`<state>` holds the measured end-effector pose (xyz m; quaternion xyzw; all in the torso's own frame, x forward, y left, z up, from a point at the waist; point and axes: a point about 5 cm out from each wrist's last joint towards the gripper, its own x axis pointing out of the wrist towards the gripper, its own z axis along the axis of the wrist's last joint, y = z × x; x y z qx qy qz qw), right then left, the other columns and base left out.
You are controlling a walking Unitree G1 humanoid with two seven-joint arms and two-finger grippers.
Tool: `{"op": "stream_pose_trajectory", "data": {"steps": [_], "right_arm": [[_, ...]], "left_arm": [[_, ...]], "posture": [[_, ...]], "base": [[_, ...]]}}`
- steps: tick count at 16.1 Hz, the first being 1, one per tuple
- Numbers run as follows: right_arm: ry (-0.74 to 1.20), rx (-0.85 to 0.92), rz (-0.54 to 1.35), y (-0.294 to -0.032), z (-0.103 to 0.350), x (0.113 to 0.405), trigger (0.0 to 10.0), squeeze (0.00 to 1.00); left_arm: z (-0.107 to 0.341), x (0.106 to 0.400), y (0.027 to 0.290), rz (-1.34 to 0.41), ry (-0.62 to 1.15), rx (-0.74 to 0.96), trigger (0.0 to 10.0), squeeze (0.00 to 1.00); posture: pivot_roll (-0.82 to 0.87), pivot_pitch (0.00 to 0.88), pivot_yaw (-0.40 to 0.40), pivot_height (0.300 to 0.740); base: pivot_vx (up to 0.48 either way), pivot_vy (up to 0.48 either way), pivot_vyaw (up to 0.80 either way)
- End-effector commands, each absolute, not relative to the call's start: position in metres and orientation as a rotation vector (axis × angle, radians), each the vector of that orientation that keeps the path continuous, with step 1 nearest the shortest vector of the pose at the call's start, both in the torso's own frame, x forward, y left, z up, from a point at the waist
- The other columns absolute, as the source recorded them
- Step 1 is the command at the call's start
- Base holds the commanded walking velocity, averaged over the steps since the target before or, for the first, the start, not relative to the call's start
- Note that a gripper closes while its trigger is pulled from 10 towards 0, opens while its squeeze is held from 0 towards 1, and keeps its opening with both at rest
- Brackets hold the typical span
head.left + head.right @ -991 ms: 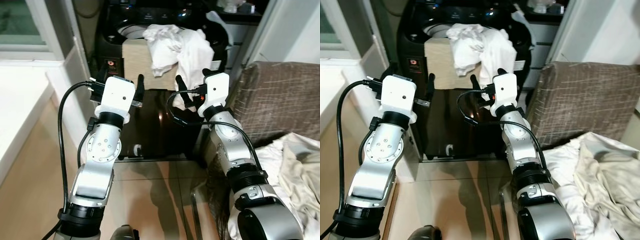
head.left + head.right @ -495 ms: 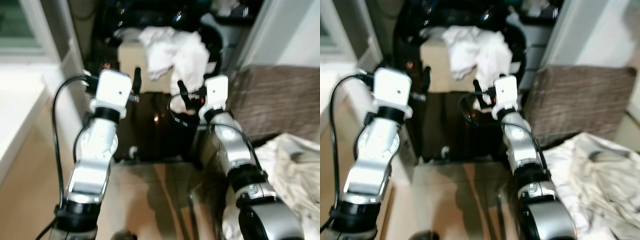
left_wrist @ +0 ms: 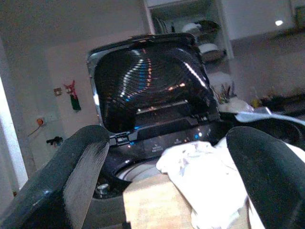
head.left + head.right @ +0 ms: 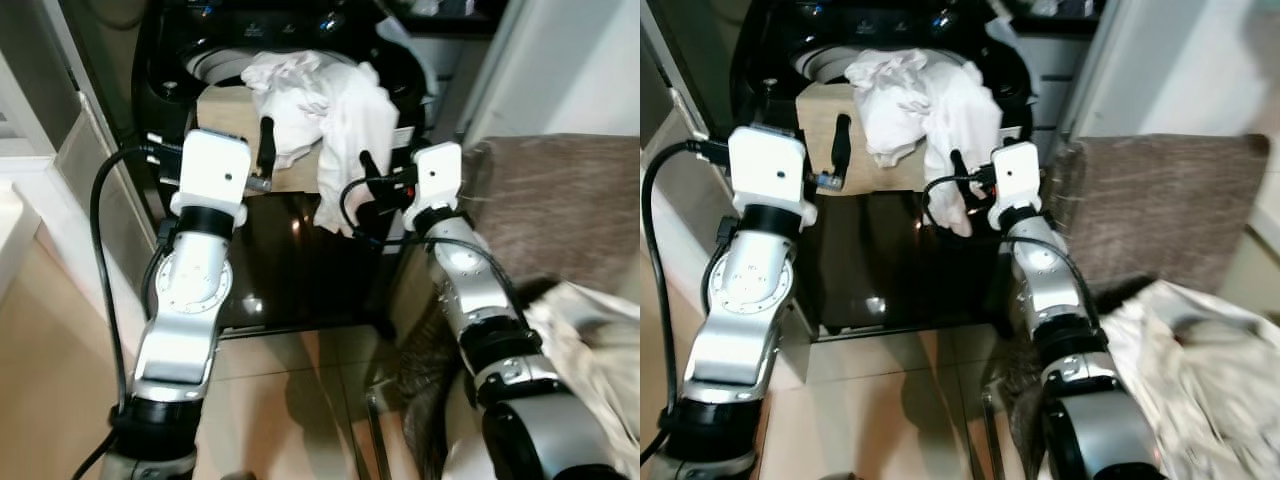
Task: Clothes washing
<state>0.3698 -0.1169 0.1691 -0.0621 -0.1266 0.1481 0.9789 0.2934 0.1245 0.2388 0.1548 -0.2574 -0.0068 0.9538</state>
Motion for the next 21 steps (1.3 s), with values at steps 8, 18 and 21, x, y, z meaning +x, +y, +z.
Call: {"op": "stream_pose_trajectory", "data": {"steps": [8,18,21], "right_arm": [[-0.236,-0.070,0.465,-0.104,0.175,0.370,10.0,0.00],[-0.141,-0.053,0.555,-0.107,0.163,0.360,10.0,0.00],[-0.136,-0.054,0.543,-0.105,0.163,0.361,10.0,0.00]], "left_arm": [[0.247,0.292,0.131,0.027,-0.574,0.301,10.0,0.00],[0.242,0.303,0.121,-0.041,-0.497,0.430,10.0,0.00],[0.243,0.303,0.123,-0.018,-0.487,0.434,10.0,0.00]], "posture": [[0.10,0.000,-0.078,0.740],[0.08,0.020,-0.061,0.740],[0.08,0.028,-0.063,0.740]], "base": [[0.310,0.363,0.00],[0.265,0.037,0.00],[0.286,-0.382,0.00]]}}
